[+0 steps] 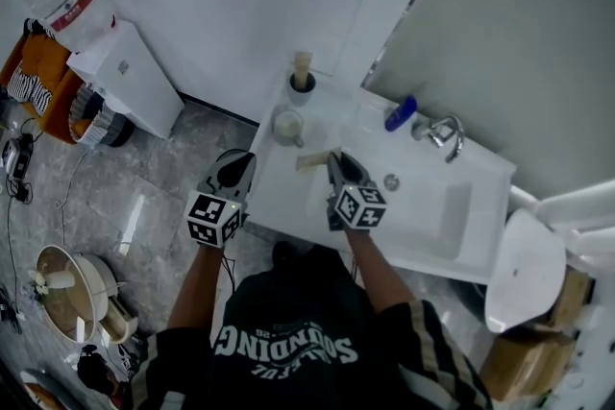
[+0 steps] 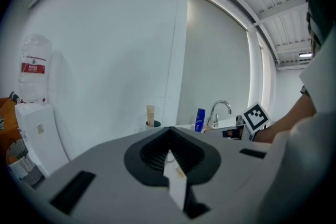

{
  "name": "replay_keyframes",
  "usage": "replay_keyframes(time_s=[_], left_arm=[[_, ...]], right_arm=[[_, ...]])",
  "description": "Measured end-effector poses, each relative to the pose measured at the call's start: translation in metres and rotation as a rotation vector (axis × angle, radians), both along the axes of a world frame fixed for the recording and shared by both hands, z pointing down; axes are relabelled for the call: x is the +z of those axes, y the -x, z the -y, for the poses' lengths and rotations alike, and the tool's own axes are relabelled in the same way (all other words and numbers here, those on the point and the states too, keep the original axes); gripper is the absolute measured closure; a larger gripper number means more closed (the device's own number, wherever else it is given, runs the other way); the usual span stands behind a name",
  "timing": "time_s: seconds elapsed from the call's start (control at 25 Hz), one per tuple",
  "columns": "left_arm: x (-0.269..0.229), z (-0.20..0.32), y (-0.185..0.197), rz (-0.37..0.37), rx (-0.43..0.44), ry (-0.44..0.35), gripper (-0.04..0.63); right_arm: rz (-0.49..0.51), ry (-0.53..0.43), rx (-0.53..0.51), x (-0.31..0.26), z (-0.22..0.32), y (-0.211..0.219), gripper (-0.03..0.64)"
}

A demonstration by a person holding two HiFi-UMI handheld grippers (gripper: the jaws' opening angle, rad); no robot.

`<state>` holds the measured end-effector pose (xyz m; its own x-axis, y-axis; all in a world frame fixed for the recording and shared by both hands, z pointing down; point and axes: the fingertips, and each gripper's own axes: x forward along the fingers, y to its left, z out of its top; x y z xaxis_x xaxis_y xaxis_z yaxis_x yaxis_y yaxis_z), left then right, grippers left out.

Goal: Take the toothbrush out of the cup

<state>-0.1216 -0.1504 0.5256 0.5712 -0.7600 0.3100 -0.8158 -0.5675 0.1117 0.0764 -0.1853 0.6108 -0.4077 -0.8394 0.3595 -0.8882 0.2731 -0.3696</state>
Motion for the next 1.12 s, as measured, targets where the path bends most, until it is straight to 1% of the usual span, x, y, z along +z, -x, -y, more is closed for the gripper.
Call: replay_keyframes(time_s=[0.08,0.2,0.36,0.56,0.76,0.96,1.12], left_arm=[[0.002,0.001,0.001,-0.002,0.001,0.005,0.595],[0.006,0.003,-0.001,-0.005,0.007,0.012,0.595],[0.009,0.005,-0.003,-0.008,0.017,0.021,0.595],[0.013,0.006,-0.005,-0.007,0.025,0.028,0.595],[0.016,0.007,0.001,-0.004,0.008,0.037,0.595],[0.02,0.006,0.012,-0.001,-0.019,0.047,0.595],[0.023,0.007,0.02,0.0,-0.04,0.055,0.595]], right_arm=[[0.01,0.02,0.024,0.011,-0.004,-0.008,0.54],[-0.016,0.051,0.04,0.027,-0.013,-0.018,0.541],[-0.095,0.112,0.022,0.048,-0.024,-0.019,0.543],[-0.148,0.203,0.011,0.07,-0.032,-0.013,0.543],[-0.24,0.257,-0.036,0.09,-0.032,0.0,0.543],[-0.244,0.315,-0.034,0.103,-0.027,0.009,0.543],[-0.267,0.331,-0.069,0.111,-0.02,0.019,0.541]])
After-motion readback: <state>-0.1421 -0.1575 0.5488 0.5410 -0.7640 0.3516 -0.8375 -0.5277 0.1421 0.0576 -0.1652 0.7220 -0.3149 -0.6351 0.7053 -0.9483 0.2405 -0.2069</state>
